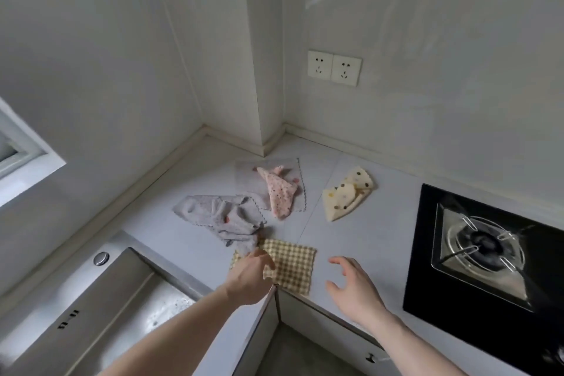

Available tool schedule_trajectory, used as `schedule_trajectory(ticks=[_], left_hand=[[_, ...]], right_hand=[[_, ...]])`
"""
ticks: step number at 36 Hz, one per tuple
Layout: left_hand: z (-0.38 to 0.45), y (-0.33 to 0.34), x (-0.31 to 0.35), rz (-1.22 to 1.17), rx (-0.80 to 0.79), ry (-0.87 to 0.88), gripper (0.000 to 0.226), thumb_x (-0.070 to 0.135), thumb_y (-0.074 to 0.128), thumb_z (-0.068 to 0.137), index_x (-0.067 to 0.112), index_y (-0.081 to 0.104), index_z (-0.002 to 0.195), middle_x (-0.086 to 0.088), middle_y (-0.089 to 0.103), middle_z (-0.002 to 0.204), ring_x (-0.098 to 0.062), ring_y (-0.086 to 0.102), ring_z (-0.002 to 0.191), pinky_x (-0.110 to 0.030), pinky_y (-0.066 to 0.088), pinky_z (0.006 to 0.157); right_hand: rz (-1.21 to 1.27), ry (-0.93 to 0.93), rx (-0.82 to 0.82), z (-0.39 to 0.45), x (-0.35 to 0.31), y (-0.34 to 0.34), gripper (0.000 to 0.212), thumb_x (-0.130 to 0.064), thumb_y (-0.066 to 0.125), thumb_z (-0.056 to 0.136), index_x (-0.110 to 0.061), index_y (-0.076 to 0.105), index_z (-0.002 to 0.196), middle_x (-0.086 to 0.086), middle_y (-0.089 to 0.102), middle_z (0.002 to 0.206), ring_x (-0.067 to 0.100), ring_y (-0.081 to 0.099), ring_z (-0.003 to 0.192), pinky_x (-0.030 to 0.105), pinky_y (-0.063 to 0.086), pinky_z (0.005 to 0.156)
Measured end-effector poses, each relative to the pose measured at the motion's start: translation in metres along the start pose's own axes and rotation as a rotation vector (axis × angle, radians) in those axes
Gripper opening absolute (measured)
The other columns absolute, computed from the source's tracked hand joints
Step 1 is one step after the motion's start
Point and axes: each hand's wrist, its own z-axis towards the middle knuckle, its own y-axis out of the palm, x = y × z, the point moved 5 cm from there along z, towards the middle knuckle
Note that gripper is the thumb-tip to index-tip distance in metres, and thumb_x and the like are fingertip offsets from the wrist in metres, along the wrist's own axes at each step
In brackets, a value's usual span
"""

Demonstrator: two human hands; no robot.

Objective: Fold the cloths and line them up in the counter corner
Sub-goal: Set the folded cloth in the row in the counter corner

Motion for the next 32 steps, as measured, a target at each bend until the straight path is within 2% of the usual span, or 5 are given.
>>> schedule_trajectory(ticks=[8, 13, 16, 23, 32], left_hand=[[0.076, 0.020, 0.001, 0.063, 0.001, 0.058, 0.066, 0.026, 0.052, 0.085, 0.030, 0.039, 0.149, 0.004, 0.039, 0.151, -0.021, 0.036, 0.139, -0.037, 0.035, 0.117], [0.109, 0.042, -0.013, -0.025, 0.180, 0.049, 0.026, 0.038, 0.056, 0.090, 0.034, 0.057, 0.116, 0.008, 0.059, 0.120, -0.017, 0.052, 0.116, -0.034, 0.046, 0.101], [0.113, 0.054, -0.016, -0.065, 0.360, 0.095, 0.012, 0.047, 0.058, 0.092, 0.036, 0.055, 0.094, 0.013, 0.063, 0.097, -0.011, 0.055, 0.093, -0.029, 0.049, 0.082], [0.109, 0.078, -0.019, -0.011, 0.687, 0.212, 0.012, 0.050, 0.052, 0.094, 0.038, 0.052, 0.089, 0.019, 0.060, 0.088, -0.008, 0.048, 0.082, -0.029, 0.044, 0.076], [0.106, 0.081, -0.018, 0.001, 0.731, 0.242, 0.010, 0.043, 0.058, 0.092, 0.035, 0.057, 0.098, 0.016, 0.063, 0.099, -0.008, 0.054, 0.090, -0.026, 0.044, 0.078]], right_hand=[[-0.030, -0.039, 0.046, 0.049, 0.022, 0.028, 0.050, -0.033, 0.062, 0.095, -0.032, 0.045, 0.141, -0.014, 0.044, 0.142, 0.007, 0.045, 0.130, 0.020, 0.037, 0.105], [-0.246, -0.246, 0.101, 0.070, 0.052, 0.055, 0.052, -0.049, 0.054, 0.090, -0.034, 0.049, 0.139, -0.020, 0.042, 0.139, 0.008, 0.040, 0.130, 0.022, 0.032, 0.110], [-0.240, -0.333, 0.244, 0.072, 0.072, 0.071, 0.050, -0.056, 0.053, 0.084, -0.038, 0.056, 0.130, -0.024, 0.046, 0.134, 0.005, 0.047, 0.124, 0.023, 0.036, 0.099], [-0.247, -0.567, 0.444, 0.070, 0.079, 0.085, 0.068, -0.052, 0.067, 0.070, -0.049, 0.051, 0.135, -0.028, 0.047, 0.140, -0.002, 0.049, 0.123, 0.022, 0.035, 0.097], [-0.243, -0.730, 0.468, 0.065, 0.075, 0.093, 0.033, -0.066, 0.060, 0.078, -0.051, 0.071, 0.106, -0.042, 0.058, 0.115, -0.015, 0.046, 0.115, 0.010, 0.036, 0.096]])
